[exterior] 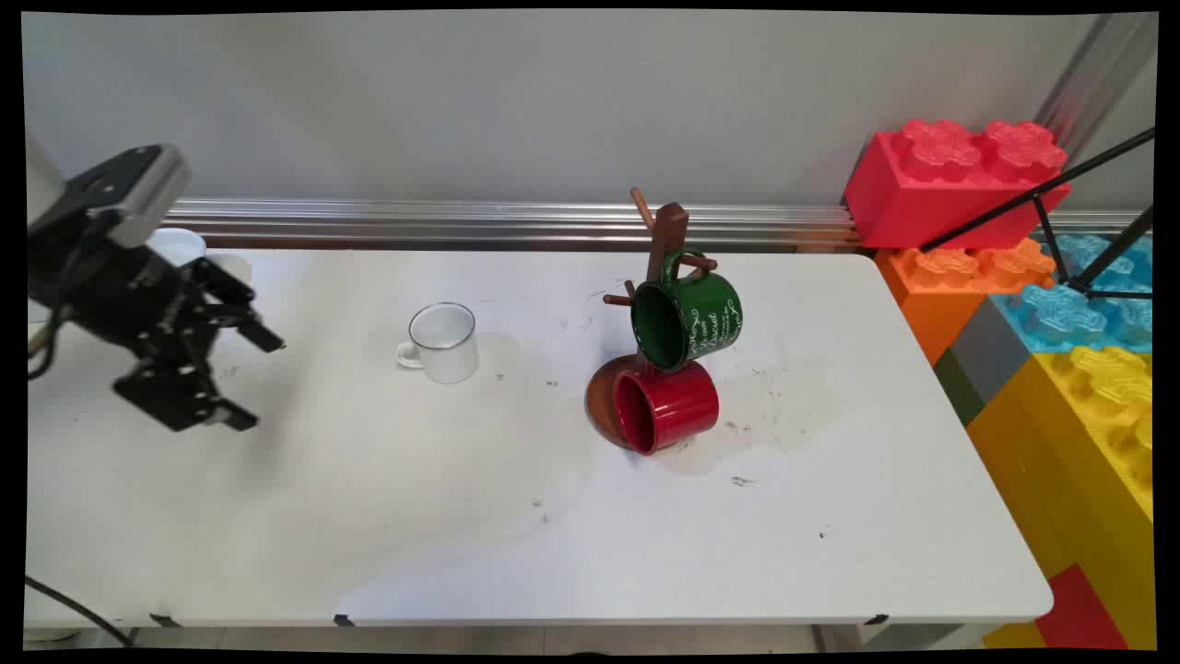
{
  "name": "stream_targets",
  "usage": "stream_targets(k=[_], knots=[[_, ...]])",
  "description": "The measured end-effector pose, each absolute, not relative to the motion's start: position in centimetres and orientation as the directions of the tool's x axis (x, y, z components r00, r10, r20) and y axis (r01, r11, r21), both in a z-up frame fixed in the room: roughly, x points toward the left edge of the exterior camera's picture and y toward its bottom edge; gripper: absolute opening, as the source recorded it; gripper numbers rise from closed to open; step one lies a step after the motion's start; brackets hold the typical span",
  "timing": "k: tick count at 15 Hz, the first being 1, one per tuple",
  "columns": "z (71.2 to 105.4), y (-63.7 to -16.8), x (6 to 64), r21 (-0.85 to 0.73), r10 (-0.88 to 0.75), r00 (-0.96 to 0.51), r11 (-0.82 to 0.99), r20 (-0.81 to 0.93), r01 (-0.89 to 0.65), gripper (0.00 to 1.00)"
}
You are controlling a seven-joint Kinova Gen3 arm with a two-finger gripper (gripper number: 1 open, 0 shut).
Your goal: Pick up the green mug from the rack
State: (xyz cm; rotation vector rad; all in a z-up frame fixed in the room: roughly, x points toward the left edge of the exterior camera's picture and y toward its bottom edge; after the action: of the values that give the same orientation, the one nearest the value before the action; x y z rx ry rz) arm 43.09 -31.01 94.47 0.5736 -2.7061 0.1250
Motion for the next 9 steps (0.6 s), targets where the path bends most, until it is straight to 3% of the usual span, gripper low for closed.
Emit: stream_targets(k=[9], knots=[[96.2, -34.1, 32.3, 0.01, -0.434, -0.733, 0.864, 0.523, -0.504, 1.0]])
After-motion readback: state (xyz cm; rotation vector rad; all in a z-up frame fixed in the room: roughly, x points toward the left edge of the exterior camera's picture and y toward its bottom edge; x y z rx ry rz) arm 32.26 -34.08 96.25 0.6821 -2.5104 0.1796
